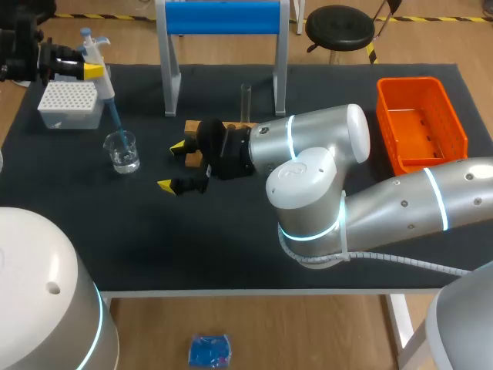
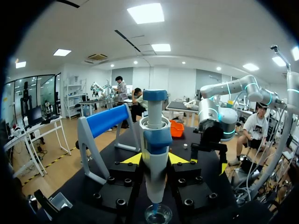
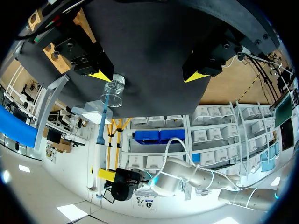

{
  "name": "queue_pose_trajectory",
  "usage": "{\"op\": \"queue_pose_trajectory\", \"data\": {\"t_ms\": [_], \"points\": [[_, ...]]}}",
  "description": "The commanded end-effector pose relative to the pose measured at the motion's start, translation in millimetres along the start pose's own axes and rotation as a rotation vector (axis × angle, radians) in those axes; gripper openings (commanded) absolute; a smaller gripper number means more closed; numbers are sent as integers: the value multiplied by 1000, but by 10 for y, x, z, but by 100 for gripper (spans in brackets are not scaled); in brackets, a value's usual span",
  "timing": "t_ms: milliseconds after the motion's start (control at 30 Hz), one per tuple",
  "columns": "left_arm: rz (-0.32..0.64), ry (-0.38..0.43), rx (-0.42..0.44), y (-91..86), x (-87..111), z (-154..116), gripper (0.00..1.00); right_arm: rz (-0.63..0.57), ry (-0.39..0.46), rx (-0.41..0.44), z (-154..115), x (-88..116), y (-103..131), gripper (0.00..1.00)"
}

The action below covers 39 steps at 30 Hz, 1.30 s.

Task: Invert the test tube, pick up the pipette, mount the tip to pipette, aspirate from beaker and dispense into the tube, eject the tip, return the pipette, and cap with the stopper.

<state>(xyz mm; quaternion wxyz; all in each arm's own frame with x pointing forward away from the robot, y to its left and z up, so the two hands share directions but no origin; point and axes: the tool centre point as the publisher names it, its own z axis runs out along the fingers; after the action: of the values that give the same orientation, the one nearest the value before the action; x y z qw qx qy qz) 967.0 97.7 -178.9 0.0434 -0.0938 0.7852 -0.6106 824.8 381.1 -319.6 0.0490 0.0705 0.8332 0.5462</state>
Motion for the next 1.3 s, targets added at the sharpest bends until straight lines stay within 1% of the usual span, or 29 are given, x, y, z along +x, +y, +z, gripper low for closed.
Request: {"op": "queue_pose_trajectory", "data": {"t_ms": [33,733,1300], "points": [[-3,1,6,52,-3,-13,0,0,-1,-4,2,4,-9,100],[-18,-13,3,191,-8,-44,0,0,-1,-4,2,4,-9,100],[-34,-11,-1,236,-13,-47,0,0,-1,-4,2,4,-9,100]]}}
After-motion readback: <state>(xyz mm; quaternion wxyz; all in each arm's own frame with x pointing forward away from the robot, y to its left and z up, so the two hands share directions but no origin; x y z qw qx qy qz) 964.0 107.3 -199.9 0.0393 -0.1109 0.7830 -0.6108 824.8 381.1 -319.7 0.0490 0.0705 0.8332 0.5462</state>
